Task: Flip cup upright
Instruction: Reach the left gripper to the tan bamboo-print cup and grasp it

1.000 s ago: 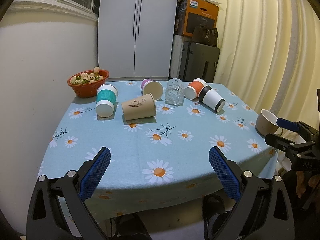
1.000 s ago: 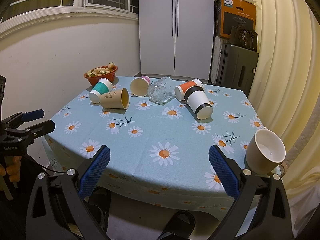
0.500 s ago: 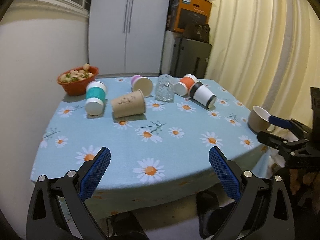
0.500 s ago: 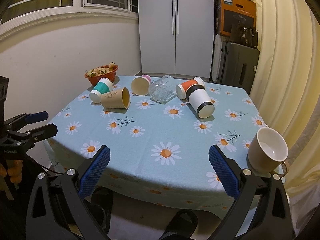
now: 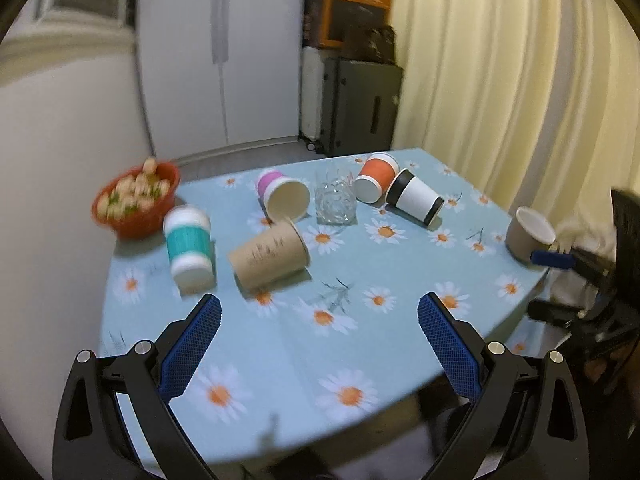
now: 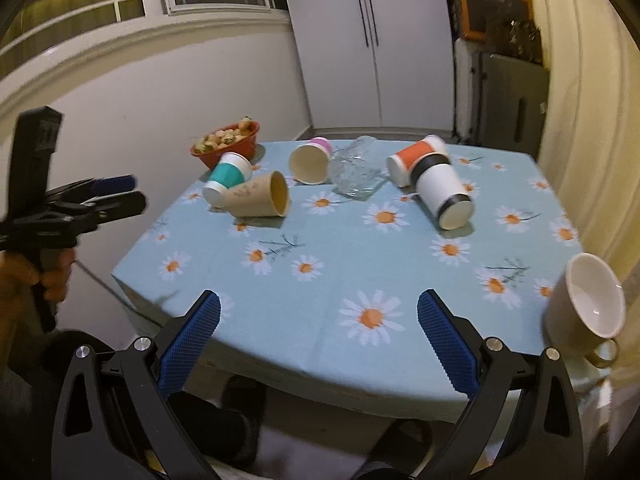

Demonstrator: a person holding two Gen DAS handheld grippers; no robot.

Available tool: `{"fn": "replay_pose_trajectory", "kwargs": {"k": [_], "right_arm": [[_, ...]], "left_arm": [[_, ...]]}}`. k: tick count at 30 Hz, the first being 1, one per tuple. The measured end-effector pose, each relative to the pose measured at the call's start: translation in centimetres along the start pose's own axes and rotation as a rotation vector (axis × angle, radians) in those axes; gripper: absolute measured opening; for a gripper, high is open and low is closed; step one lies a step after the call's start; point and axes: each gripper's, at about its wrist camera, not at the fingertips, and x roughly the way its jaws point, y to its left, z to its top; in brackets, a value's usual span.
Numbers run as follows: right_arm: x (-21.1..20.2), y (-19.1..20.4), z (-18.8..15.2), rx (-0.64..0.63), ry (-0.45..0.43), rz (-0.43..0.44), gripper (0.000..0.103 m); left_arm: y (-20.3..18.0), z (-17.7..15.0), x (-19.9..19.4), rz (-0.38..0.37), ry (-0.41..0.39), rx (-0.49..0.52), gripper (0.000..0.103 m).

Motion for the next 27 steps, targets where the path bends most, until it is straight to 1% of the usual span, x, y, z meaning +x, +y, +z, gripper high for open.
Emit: {"fn": "replay_pose_trajectory", "kwargs": {"k": [2,4,8,9,11,13,15,17,19,21,23,27], "right_arm": [[0.7,-0.1,0.9,0.017,0.014,0.038,0.098],[1.5,-0.2,1.8,0.017,0.024,0.058,0.098],[3.3,-0.3,3.2,0.012,0.055,0.088,0.098],[4.0,-0.5,3.6,0.012,0.069,0.096,0.098],[5.0,-0.8,3.8,0.013,0.089,0.114,0.098],[5.9,-1.4,3.9,0.020,0.115,0.146,0.098],[6.8,-1.8,3.8,0.010,0.145,0.162,0.098],[7.5,-2.3,3.5,0.012,0.179,0.167,0.098],[7.7,-2.7,3.5,0.018,0.185,0.176,0.098],[7.8,-3.2,3.5,0.028,0.187,0.188,0.098],[7.9,-3.9,3.5,0.054,0.195,0.192,0.098],[8.0,-4.5,3.5,0.069,0.205,0.189,0.098]], "left_arm": [[0.4,1.1,1.0,-0.010,0.028,0.064,0.096],[0.6,2.3,2.7,-0.003,0.076,0.152,0.096],[0.4,3.3,6.4,0.018,0.181,0.336,0.096],[0.5,3.3,7.1,0.016,0.201,0.362,0.096],[0.5,3.5,9.2,-0.013,0.274,0.434,0.096],[0.7,3.8,10.6,-0.029,0.314,0.478,0.096],[0.9,4.2,12.4,-0.028,0.348,0.527,0.089],[1.4,4.4,14.0,-0.017,0.383,0.555,0.079],[2.0,4.6,15.7,0.000,0.417,0.571,0.075],[2.4,4.5,17.2,0.010,0.442,0.588,0.074],[2.6,4.2,18.4,-0.006,0.481,0.608,0.074],[2.7,3.9,19.3,-0.048,0.501,0.646,0.074]]}}
